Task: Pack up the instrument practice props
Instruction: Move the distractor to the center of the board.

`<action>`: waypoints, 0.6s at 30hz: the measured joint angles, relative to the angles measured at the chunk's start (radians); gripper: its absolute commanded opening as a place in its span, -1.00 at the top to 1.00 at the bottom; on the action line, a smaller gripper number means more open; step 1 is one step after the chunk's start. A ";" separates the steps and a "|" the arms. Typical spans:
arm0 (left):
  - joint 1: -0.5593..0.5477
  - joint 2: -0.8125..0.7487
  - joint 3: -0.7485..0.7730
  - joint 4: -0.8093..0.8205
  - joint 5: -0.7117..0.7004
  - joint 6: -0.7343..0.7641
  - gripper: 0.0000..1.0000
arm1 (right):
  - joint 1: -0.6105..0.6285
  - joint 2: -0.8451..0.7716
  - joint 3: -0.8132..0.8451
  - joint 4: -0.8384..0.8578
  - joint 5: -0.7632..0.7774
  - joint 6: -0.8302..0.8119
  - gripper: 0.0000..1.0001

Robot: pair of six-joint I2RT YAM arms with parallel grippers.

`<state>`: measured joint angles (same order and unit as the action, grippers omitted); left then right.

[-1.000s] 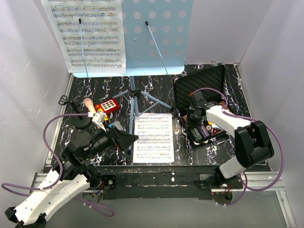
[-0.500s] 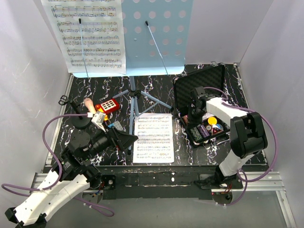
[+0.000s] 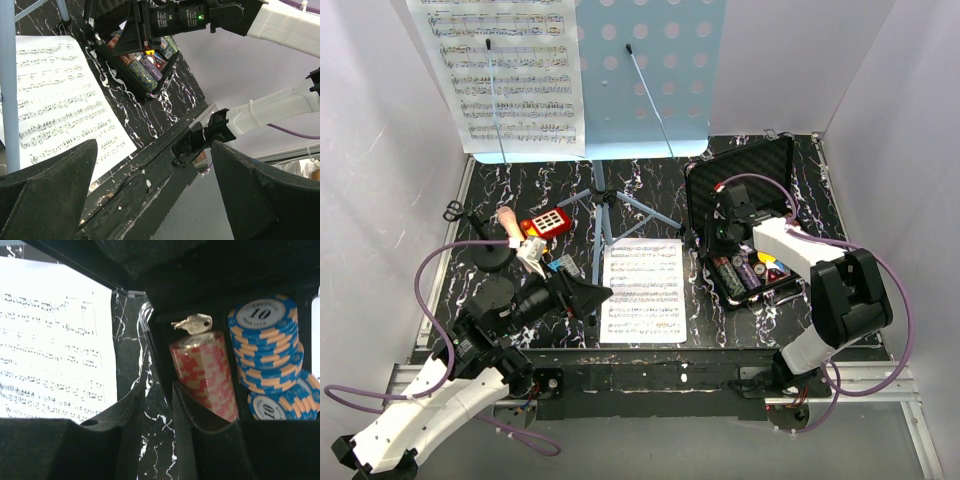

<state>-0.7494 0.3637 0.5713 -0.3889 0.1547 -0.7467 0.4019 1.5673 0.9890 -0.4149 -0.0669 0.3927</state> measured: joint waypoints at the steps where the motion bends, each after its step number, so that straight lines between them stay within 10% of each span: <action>1: 0.000 0.000 0.000 0.000 0.001 -0.002 -0.96 | 0.006 0.001 0.000 0.015 0.010 -0.006 0.27; 12: 0.000 -0.015 -0.001 0.000 0.010 -0.016 -0.96 | 0.059 0.066 0.011 0.074 0.057 -0.078 0.33; 18: 0.000 -0.016 -0.005 0.000 0.014 -0.017 -0.96 | 0.098 0.072 0.012 0.068 0.149 -0.120 0.97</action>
<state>-0.7494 0.3473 0.5663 -0.3893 0.1692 -0.7639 0.4999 1.6390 1.0008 -0.3466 0.0822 0.2726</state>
